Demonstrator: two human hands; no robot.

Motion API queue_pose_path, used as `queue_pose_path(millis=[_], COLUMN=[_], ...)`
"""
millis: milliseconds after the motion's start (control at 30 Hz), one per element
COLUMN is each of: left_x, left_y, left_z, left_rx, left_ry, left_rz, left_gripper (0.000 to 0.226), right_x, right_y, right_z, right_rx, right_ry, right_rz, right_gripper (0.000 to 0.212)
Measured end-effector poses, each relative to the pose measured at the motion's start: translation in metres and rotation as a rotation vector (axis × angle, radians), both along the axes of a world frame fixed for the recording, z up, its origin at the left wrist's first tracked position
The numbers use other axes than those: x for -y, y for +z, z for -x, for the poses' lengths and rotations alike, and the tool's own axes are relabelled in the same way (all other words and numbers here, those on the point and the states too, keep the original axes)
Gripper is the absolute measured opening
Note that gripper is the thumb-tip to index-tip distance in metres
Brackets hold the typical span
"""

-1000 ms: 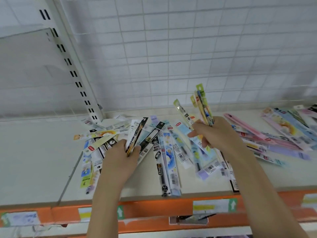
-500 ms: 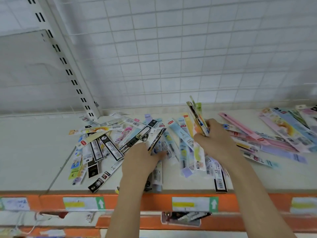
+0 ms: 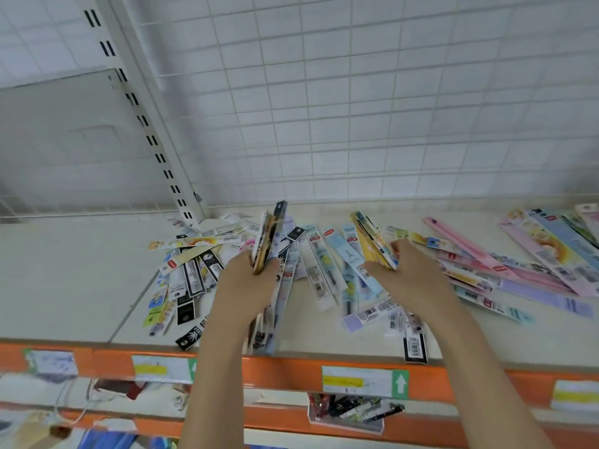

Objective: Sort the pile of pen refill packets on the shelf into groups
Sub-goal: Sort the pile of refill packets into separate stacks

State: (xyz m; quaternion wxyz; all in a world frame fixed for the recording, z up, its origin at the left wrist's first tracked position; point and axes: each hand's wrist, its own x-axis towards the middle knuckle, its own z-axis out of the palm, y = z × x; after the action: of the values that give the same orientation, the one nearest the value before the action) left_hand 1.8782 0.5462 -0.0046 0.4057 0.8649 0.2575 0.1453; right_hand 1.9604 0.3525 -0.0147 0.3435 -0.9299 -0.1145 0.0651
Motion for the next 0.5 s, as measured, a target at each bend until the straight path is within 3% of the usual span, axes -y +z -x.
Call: queue_pose_path(millis=[233,367,500], left_x=[-0.01,-0.015,-0.021], left_y=[0.002,0.004,-0.001], left_z=[0.021,0.027,0.033], left_rx=[0.135,0.177,0.141], left_ry=[0.144,0.158,0.165], left_rz=[0.105,0.181,0.068], left_gripper=[0.028,0.017,0.019], right_x=[-0.019,-0.035,-0.041], right_y=[-0.002,0.0,-0.004], right_z=[-0.028,-0.039,-0.044], right_rx=[0.024,0.059,0.066], right_ry=[0.125,0.122,0.105], right_rz=[0.112,0.243,0.349], right_gripper=[0.009,0.024,0.032])
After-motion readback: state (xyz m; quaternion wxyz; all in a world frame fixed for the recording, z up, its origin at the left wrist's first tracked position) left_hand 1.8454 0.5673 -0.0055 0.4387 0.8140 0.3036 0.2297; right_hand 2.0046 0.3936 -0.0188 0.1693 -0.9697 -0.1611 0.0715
